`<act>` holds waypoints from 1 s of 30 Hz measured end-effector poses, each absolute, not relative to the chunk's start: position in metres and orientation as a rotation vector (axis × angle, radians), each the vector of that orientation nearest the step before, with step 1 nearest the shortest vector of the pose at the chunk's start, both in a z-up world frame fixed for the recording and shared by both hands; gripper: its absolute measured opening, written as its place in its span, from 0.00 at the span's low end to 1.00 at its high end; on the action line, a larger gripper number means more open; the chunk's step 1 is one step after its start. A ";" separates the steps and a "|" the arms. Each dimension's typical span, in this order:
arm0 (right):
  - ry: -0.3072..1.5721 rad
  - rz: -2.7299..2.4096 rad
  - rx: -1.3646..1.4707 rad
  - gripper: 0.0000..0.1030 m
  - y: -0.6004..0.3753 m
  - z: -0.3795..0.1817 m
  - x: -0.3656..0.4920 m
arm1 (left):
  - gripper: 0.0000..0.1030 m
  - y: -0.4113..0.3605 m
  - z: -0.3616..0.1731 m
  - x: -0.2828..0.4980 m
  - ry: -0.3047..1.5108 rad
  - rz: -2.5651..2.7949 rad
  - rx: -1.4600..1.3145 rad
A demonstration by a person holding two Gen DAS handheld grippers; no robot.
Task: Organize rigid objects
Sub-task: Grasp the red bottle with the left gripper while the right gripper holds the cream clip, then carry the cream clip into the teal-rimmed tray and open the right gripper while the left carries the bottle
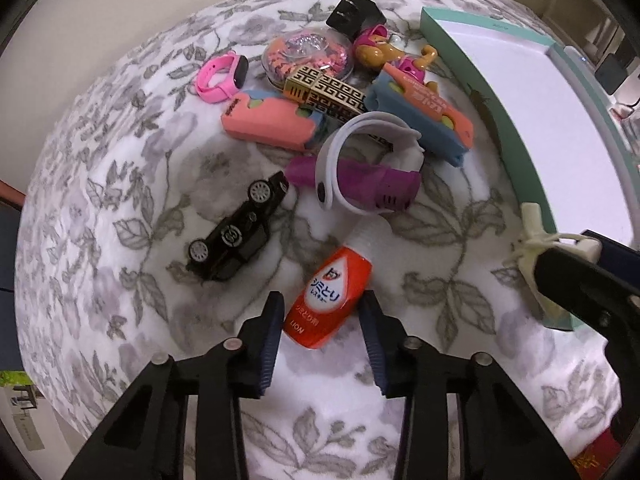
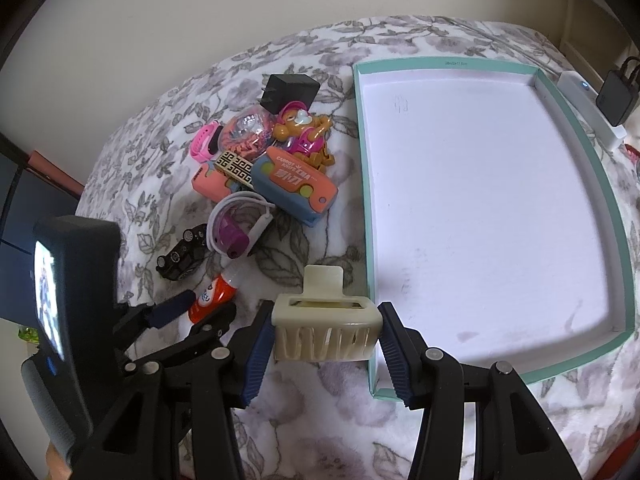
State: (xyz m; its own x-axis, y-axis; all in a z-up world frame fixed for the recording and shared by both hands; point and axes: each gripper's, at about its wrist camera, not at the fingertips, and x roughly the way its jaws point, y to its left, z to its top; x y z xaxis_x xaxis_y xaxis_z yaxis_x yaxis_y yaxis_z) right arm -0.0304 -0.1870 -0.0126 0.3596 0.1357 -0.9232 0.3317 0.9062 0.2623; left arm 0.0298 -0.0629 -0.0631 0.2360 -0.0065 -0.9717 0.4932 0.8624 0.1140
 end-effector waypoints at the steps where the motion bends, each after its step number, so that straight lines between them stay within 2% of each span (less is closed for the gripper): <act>1: 1.207 -0.131 0.448 0.52 -0.187 -0.013 -0.030 | 0.35 -0.062 -0.062 0.029 1.308 -0.360 0.436; 11: 1.193 -0.137 0.472 0.52 -0.190 -0.011 -0.033 | 0.28 -0.040 -0.044 0.019 1.334 -0.377 0.301; 20: 1.149 -0.158 0.494 0.52 -0.197 -0.003 -0.036 | 0.22 -0.029 -0.001 0.014 1.205 -0.406 0.179; 30: 1.122 -0.179 0.525 0.52 -0.205 0.000 -0.038 | 0.21 -0.029 0.026 0.014 1.105 -0.419 0.139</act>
